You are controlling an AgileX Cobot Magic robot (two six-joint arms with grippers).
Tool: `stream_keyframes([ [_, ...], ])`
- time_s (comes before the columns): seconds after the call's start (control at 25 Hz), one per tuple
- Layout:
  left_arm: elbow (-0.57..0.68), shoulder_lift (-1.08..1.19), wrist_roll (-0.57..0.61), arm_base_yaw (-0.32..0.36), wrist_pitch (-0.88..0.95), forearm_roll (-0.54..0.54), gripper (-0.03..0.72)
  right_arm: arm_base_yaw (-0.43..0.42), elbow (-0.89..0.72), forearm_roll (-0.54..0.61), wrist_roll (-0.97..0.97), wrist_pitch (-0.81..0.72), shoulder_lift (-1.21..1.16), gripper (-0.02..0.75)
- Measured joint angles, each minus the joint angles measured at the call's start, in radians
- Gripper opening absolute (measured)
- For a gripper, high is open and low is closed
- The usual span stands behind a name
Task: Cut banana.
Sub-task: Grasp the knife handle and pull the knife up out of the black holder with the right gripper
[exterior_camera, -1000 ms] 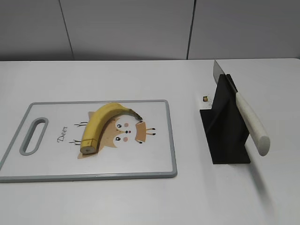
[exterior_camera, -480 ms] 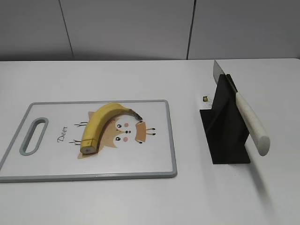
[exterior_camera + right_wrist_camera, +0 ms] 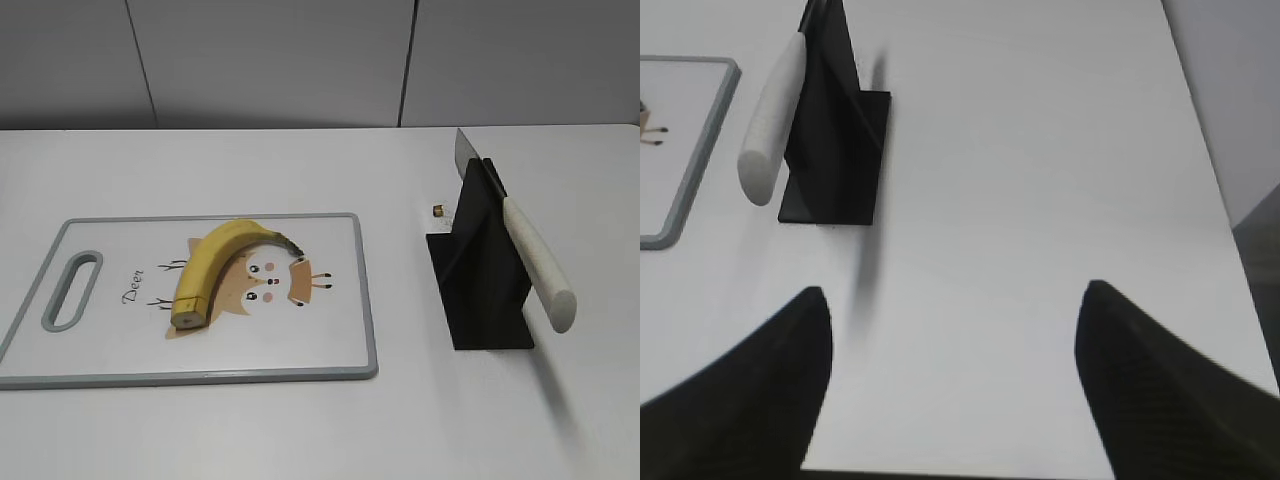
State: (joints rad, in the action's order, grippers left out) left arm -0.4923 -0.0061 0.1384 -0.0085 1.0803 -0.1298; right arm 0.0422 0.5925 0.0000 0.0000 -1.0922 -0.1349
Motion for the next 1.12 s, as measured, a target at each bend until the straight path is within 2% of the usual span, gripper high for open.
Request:
stream_keyframes([
  [0.24, 0.0, 0.0, 0.0, 0.0, 0.0, 0.0, 0.575, 0.0, 0.072, 0.033, 0.0, -0.044, -0.19, 0.572],
  [0.68, 0.0, 0.0, 0.0, 0.0, 0.0, 0.0, 0.575, 0.004, 0.178, 0.19, 0.007, -0.075, -0.394, 0.572],
  [0.8, 0.0, 0.0, 0.0, 0.0, 0.0, 0.0, 0.575, 0.055, 0.214, 0.175, 0.049, -0.077, -0.43, 0.572],
  [1.0, 0.0, 0.0, 0.0, 0.0, 0.0, 0.0, 0.575, 0.221, 0.272, 0.068, 0.128, -0.119, -0.521, 0.572],
  [1.12, 0.0, 0.0, 0.0, 0.0, 0.0, 0.0, 0.575, 0.294, 0.325, 0.013, 0.17, -0.121, -0.587, 0.572],
])
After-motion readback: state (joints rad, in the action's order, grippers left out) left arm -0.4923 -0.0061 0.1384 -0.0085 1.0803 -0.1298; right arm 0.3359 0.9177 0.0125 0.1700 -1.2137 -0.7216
